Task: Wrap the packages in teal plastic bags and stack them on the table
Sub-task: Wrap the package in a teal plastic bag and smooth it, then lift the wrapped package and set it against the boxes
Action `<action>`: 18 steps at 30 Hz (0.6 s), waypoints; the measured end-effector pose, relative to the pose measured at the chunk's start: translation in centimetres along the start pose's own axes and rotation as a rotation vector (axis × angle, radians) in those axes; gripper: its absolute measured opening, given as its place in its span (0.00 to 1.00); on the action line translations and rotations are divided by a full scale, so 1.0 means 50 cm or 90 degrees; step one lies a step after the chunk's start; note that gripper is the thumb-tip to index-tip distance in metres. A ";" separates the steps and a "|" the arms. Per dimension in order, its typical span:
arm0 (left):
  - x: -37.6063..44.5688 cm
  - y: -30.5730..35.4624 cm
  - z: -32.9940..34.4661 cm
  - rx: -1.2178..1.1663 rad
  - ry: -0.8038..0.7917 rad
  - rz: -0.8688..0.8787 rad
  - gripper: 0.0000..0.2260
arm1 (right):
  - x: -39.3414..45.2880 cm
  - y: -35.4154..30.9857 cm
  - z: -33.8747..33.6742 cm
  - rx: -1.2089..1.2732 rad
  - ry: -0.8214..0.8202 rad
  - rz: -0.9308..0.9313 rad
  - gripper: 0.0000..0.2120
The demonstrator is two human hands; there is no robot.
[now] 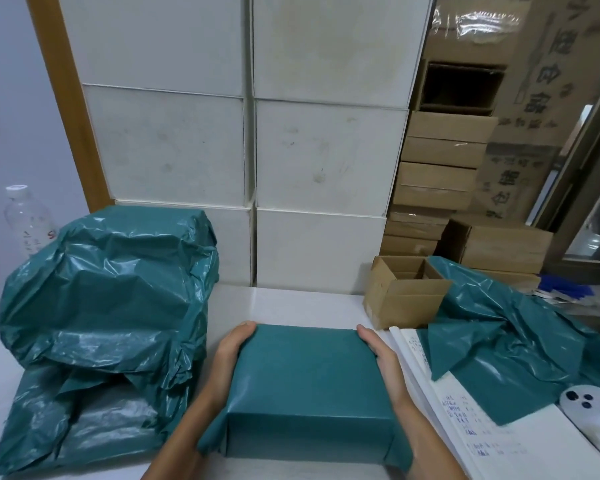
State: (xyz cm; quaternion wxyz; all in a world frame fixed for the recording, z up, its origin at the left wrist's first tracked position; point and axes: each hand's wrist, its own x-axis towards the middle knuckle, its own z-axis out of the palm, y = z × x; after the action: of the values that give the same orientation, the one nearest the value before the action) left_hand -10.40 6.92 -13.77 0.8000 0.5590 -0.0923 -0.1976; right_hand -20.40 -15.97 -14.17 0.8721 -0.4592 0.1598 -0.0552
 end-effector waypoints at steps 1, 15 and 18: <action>0.000 0.000 0.000 0.014 0.013 -0.006 0.18 | 0.000 0.002 -0.002 -0.002 0.001 0.004 0.39; -0.107 0.144 0.038 0.652 0.014 0.306 0.20 | -0.172 -0.144 0.085 -0.700 0.163 -0.374 0.16; -0.115 0.101 0.060 0.720 -0.027 0.210 0.20 | -0.165 -0.061 0.093 -0.814 0.078 -0.278 0.16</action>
State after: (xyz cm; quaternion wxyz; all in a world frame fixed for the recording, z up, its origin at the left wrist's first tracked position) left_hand -15.64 8.25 -7.58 0.3959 0.8729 -0.2852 -0.0019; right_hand -26.47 -12.05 -7.35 0.3870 -0.9025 0.1137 -0.1508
